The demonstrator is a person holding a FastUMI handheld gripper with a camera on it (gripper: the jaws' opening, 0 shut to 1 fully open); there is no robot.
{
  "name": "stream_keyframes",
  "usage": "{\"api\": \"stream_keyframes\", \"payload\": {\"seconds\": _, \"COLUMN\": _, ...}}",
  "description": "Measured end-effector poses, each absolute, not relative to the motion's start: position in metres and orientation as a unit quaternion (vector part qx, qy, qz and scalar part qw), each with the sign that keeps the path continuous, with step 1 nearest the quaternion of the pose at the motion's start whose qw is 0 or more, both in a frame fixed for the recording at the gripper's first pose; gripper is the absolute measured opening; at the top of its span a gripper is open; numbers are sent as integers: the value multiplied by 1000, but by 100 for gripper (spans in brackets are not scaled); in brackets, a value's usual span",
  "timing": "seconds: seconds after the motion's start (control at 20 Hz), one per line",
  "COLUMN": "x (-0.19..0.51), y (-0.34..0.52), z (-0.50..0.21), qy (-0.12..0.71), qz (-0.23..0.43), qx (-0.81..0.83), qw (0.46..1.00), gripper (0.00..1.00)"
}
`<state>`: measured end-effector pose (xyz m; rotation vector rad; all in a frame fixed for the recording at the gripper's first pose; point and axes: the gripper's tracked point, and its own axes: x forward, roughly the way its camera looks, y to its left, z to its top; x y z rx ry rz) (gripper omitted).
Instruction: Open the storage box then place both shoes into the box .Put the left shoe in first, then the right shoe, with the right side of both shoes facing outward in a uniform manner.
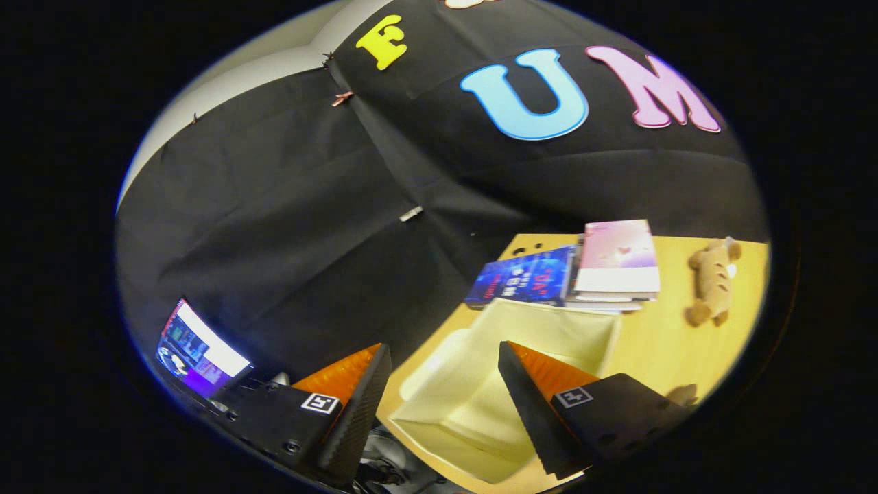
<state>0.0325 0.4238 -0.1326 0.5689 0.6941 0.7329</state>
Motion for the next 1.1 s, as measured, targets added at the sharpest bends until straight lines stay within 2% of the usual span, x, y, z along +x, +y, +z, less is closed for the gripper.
{"api": "stream_keyframes", "payload": {"seconds": 0.4, "x": -5, "y": 256, "z": -220, "qy": 364, "qz": 211, "qx": 163, "qw": 892, "gripper": 98}}
{"api": "stream_keyframes", "payload": {"seconds": 0.65, "x": -43, "y": 185, "z": -301, "qy": 431, "qz": 154, "qx": 104, "qw": 883, "gripper": 98}}
{"api": "stream_keyframes", "payload": {"seconds": 0.95, "x": -74, "y": 162, "z": -377, "qy": 490, "qz": 142, "qx": 38, "qw": 859, "gripper": 90}}
{"api": "stream_keyframes", "payload": {"seconds": 1.1, "x": -73, "y": 163, "z": -408, "qy": 508, "qz": 137, "qx": 23, "qw": 850, "gripper": 78}}
